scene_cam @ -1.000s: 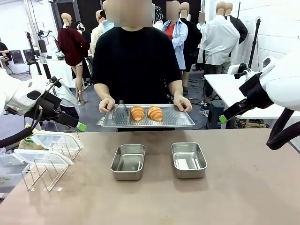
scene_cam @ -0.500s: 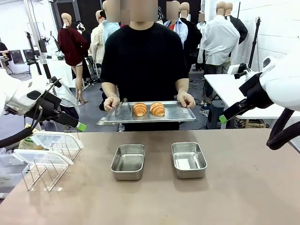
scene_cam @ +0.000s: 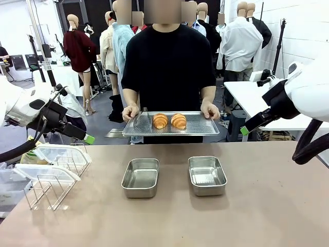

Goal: Place the bread in airtight containers.
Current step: Lift both Airtight Container.

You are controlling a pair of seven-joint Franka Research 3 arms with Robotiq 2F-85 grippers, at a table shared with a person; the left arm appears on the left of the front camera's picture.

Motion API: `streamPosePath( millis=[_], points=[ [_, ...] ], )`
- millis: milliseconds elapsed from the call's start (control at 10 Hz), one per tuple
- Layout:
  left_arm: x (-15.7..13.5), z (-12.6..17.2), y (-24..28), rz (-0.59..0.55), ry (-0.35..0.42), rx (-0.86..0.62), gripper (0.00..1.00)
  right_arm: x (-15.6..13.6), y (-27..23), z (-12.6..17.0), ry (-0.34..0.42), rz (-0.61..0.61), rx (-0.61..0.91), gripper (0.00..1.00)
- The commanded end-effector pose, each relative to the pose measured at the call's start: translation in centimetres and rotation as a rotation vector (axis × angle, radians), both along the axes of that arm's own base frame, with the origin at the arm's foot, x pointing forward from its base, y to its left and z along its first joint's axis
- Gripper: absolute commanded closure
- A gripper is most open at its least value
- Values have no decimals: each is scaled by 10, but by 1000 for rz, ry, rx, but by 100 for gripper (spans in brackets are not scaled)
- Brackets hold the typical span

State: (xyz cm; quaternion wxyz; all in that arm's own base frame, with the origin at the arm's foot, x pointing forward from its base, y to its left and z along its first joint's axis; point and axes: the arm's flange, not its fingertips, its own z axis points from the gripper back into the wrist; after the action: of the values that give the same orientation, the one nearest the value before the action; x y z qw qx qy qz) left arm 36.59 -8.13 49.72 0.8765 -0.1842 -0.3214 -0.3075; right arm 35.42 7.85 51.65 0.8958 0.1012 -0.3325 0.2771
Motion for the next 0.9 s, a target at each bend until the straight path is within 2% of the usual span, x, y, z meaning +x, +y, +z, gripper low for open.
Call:
streamPosePath(
  millis=[0, 300, 400, 500, 700, 800],
  points=[
    [1, -1, 2, -6, 2, -4, 0, 0, 0, -1, 4, 7, 5, 0],
    [0, 0, 0, 0, 0, 0, 0, 0, 0, 0, 0, 0, 0, 0],
    [8, -8, -20, 2, 11, -19, 0, -5, 3, 1, 18, -87, 22, 0],
    [14, -21, -43, -38, 69, -11, 0, 2, 10, -13, 62, -137, 22, 0],
    [26, -41, -82, 68, 201, 16, 0, 34, 25, -48, 133, -281, -17, 0],
    [29, -51, -99, 129, 262, 73, 0, 48, 35, -63, 198, -336, -23, 0]
  ],
)
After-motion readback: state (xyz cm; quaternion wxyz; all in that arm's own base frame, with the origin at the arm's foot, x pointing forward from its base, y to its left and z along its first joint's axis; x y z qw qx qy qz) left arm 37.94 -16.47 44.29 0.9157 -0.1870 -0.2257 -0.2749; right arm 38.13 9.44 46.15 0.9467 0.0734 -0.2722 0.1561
